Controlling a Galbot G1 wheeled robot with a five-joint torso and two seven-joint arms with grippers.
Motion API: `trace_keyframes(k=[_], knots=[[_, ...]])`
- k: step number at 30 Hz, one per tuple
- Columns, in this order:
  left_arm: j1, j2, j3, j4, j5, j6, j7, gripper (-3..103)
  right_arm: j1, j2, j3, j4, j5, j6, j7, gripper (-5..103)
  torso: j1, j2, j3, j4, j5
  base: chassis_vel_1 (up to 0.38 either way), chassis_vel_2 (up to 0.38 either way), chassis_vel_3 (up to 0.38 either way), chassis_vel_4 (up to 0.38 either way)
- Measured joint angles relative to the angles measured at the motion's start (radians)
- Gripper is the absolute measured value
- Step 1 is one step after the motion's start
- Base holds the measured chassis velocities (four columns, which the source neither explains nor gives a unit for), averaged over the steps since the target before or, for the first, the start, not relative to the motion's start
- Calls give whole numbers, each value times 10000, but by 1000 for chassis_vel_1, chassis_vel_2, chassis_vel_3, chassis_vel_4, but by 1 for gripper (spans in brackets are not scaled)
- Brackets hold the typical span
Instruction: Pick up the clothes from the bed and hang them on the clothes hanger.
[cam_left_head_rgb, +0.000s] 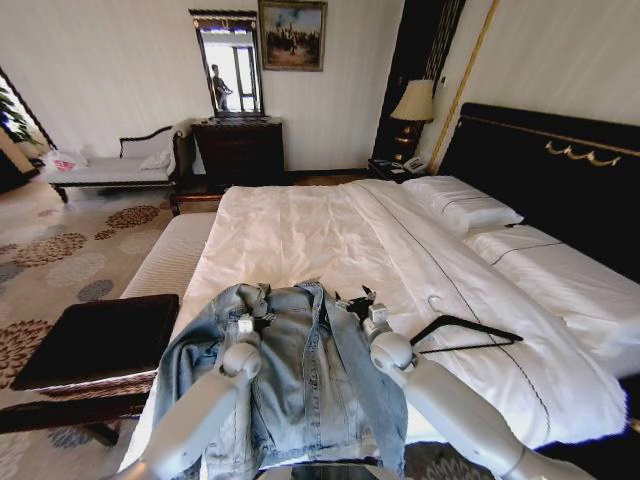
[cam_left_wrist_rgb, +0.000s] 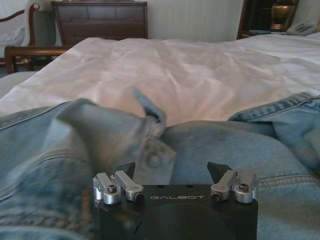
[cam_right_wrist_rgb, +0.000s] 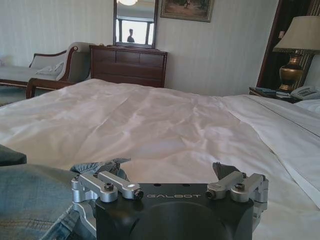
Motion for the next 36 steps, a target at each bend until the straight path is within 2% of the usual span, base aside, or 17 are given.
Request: trace_keyframes(k=[6,10,12,15,18,19,22,24,28,29,30,32,36], knots=[[-497,-352,224,589,205,25,-161,82,-2,24,58,107,101,1,73,100,1,0,-1,-1,-2,0,0,0,0],[-432,-301,104,683,215,176,-394,76,-21,78,60,99,99,1,80,100,1,0,-1,0,-2,0,0,0,0],[-354,-216,3,834,282,196,-399,68,-27,99,60,84,97,6,82,100,0,0,-1,4,-2,0,0,0,0],[-379,-231,-83,1067,385,180,-303,63,3,112,61,75,105,10,82,100,-2,1,-1,4,-3,0,0,0,0],[-582,-359,-174,1435,574,38,-57,50,0,153,49,72,91,10,86,100,-1,1,-1,0,-4,0,0,0,0],[-582,-359,-174,1435,574,38,-57,50,0,153,49,72,91,10,86,100,-1,1,-1,0,-4,0,0,0,0],[-739,-417,-191,1624,604,-16,9,34,-129,187,44,123,31,10,93,100,0,1,0,-1,-3,0,0,0,0],[-751,-417,-190,1627,604,-21,11,34,-142,197,43,123,18,10,94,100,0,1,0,0,-3,0,0,0,0],[-726,-395,-186,1496,521,-28,-14,12,-136,246,27,93,0,18,94,100,-2,1,-1,1,-3,0,0,0,0],[-726,-395,-186,1496,521,-28,-14,12,-136,246,27,93,0,18,94,100,-2,1,-1,1,-3,0,0,0,0],[-698,-381,-188,1452,477,-28,-33,7,-120,265,16,78,-1,19,94,100,-1,1,-1,0,-4,0,0,0,0],[-674,-351,-208,1420,450,-28,-43,3,-82,302,-17,49,-5,20,94,100,-1,1,-1,0,-3,0,0,0,0],[-620,-296,-279,1303,405,-28,-67,2,-55,350,-57,9,-23,20,94,100,0,1,-1,0,-4,0,0,0,0]])
